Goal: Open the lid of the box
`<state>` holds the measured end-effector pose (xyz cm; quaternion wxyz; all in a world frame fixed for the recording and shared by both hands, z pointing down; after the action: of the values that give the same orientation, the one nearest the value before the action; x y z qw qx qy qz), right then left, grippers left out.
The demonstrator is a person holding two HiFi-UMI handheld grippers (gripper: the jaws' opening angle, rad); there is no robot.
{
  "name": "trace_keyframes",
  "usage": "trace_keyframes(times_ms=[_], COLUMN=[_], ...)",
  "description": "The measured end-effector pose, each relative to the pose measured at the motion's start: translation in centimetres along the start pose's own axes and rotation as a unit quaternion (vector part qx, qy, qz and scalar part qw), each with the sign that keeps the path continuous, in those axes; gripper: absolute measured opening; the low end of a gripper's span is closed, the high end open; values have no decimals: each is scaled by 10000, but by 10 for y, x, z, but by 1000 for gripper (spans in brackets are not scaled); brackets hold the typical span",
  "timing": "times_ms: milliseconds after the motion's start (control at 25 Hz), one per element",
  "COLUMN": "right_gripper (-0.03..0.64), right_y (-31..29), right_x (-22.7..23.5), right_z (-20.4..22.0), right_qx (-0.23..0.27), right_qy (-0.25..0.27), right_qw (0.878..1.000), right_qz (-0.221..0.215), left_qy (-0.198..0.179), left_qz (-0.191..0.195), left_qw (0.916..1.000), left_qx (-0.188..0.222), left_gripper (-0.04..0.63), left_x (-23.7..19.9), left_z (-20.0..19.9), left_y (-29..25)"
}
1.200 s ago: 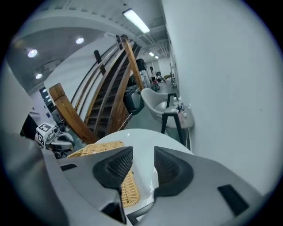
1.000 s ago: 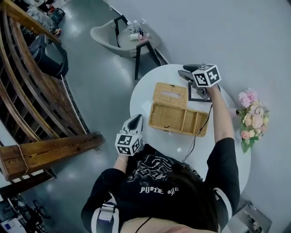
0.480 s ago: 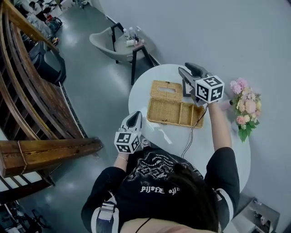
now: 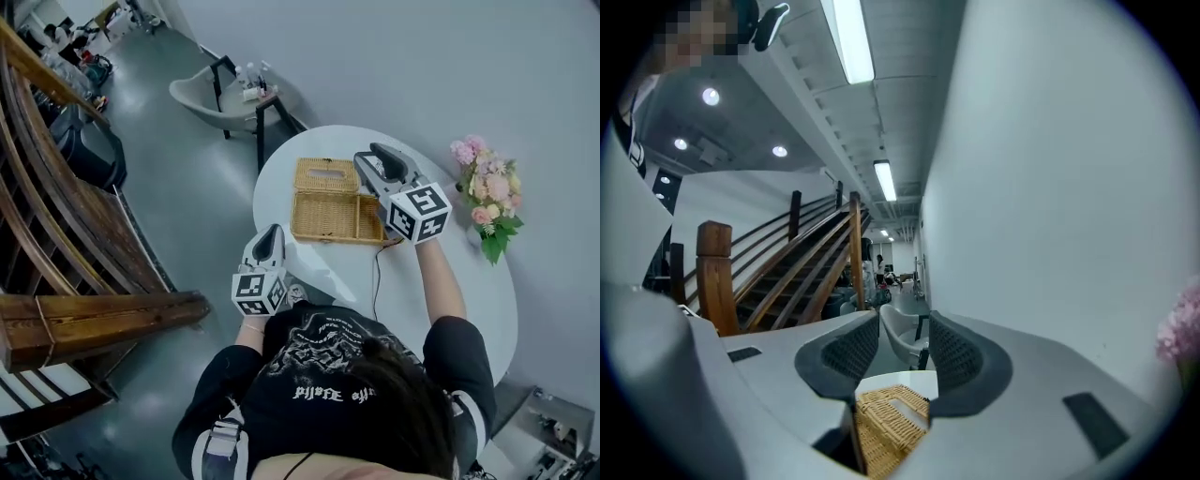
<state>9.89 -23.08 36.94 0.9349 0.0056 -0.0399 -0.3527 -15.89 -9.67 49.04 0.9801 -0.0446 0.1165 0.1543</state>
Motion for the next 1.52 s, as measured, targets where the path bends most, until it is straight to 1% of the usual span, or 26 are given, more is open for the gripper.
trace_keyframes(times_ms=[240, 480, 800, 1120, 1320, 1520], right_gripper=[187, 187, 187, 175, 172, 172], right_y=[37, 64, 89, 106, 114, 119], right_x=[-16, -29, -52, -71, -81, -92], right_z=[12, 26, 52, 78, 97, 113], right_qx=[156, 212, 114, 176, 14, -105], right_qy=[-289, -623, -566, -604, -619, -569], right_qw=[9992, 9970, 9970, 9960, 9962, 9972], right_qz=[238, 402, 508, 641, 607, 464], left_qy=[-56, -69, -104, -60, -128, -124], left_qz=[50, 23, 90, -31, -73, -110], left_qw=[9998, 9997, 9995, 9994, 9995, 9996], left_qx=[171, 225, 300, 330, 274, 233], left_gripper=[25, 25, 25, 25, 25, 25], left_x=[17, 30, 51, 59, 65, 70], left_z=[-4, -3, -1, 10, 17, 23], left_y=[10, 22, 30, 37, 40, 42])
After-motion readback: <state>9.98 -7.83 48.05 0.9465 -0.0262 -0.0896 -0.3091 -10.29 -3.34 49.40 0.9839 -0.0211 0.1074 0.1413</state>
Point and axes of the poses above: the fingertips, and each gripper's own axes: y backward along the fingers, x to its right, z out of its underside, the point moved 8 cm from there along y, backward along the fingers, and after that the axes turned 11 degrees about x, right-handed, at the moved point
